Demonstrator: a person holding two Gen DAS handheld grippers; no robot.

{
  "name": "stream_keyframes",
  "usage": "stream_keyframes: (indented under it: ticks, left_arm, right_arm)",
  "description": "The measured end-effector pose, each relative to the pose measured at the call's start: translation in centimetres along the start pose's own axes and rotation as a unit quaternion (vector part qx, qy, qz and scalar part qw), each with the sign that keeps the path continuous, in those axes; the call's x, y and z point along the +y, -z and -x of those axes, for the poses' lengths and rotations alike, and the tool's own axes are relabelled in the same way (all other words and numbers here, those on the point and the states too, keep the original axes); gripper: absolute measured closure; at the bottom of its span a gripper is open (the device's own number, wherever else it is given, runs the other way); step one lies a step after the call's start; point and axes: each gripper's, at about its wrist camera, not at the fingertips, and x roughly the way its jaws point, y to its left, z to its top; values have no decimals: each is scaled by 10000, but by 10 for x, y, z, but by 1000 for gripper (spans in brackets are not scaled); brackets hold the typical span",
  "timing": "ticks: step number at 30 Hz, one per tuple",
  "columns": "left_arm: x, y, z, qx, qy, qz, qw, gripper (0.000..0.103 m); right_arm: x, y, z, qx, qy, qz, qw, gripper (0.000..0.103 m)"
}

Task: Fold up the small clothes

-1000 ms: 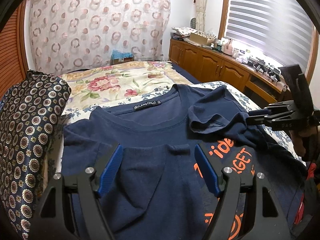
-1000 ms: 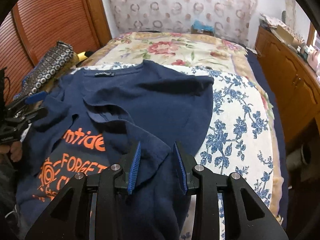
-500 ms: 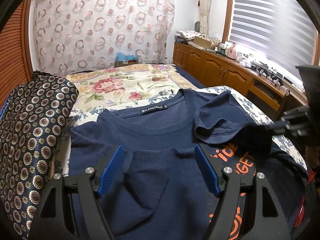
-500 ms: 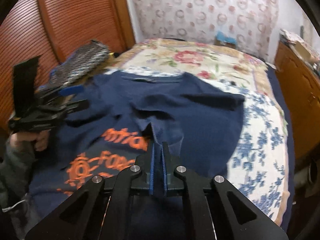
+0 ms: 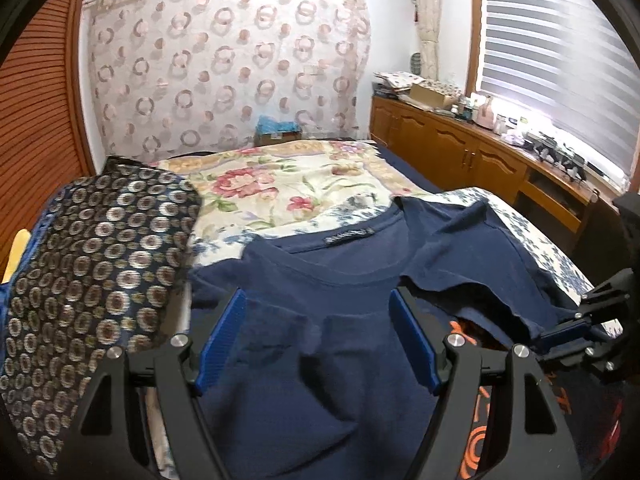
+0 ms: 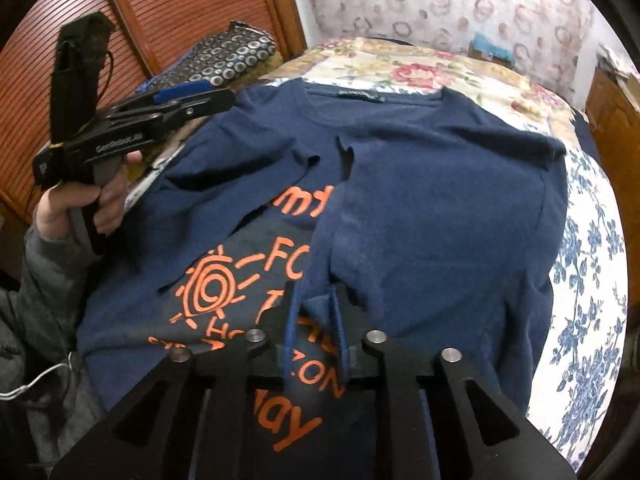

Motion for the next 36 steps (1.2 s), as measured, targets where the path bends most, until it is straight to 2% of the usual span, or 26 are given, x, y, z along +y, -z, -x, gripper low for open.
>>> stream_keyframes:
  ticks: [2,6,12,14,16,18,29,35,36]
  left_arm:
    - [9,-2,3,1,-150,56,9999,28]
    - [23,1,3,128,-387,74,9991,28]
    - [35,11,-6,510,-454,-71,9976,29]
    - [34,10,-10,581,-435,-108,9973,36]
    - [34,10,-16,700,-417,-135,9966,38]
    - [32,9,-24,853,-413,-167,9954,42]
    - [36,9,-69,1546,-706,-162,9853,42]
    - [29,9,-75,1563,-634,-250,9854,43]
    - [28,8,-76,1558,-605,-250,9856,47]
  right_arm:
    - [0,-3,2,-41,83,45,9999,72]
    - [-5,-10,7,-208,143,74,9997,69]
    - [-29,-30,18,-502,268,79,9983,65]
    - [-35,-37,20,-593,310,113,9977,64]
    - [-44,-43,20,-664,365,121,9971,63]
    - [-53,-48,18,-691,484,126,9964,62]
    - [-128,-56,1,-676,1017,-129,9924,61]
    - [-158,-52,-6,-687,1279,-396,9886,59]
    - [-161,-51,-7,-686,1273,-424,9886,59]
